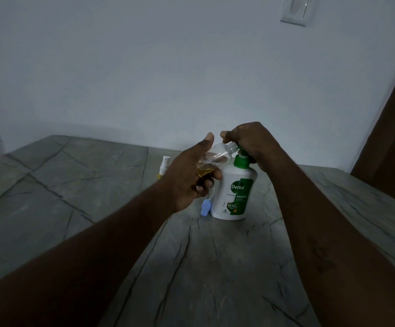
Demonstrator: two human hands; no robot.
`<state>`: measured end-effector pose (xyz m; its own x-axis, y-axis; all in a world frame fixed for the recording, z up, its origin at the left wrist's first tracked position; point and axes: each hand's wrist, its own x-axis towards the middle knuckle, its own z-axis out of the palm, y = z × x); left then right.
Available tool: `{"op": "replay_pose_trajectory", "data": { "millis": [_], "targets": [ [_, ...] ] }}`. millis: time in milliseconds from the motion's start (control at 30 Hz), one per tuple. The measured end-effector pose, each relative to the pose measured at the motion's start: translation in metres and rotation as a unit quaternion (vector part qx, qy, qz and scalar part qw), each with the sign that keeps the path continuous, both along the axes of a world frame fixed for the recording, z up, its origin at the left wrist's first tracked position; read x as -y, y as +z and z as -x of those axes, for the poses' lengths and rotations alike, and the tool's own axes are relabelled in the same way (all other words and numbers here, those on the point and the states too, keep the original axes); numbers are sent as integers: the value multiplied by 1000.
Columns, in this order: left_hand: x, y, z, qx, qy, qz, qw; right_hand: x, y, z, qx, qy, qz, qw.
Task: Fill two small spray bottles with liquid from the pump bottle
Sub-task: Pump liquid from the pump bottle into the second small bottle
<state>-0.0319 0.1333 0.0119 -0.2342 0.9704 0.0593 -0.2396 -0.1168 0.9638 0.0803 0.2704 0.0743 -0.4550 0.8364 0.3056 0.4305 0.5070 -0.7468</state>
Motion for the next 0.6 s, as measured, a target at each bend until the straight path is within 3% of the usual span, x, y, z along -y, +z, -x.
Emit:
{"op": "replay_pose_trajectory", "data": {
  "millis": [167,433,600],
  "targets": [
    [0,3,0,-1,-2,-4,1000,1,6,-2,-18,-6,-40,999],
    [0,2,1,-6,-3,4,1000,-5,-3,2,-19,-5,24,1000],
    [0,0,1,-4,2,6,1000,-6,-3,2,-6,-4,12,1000]
  ]
}}
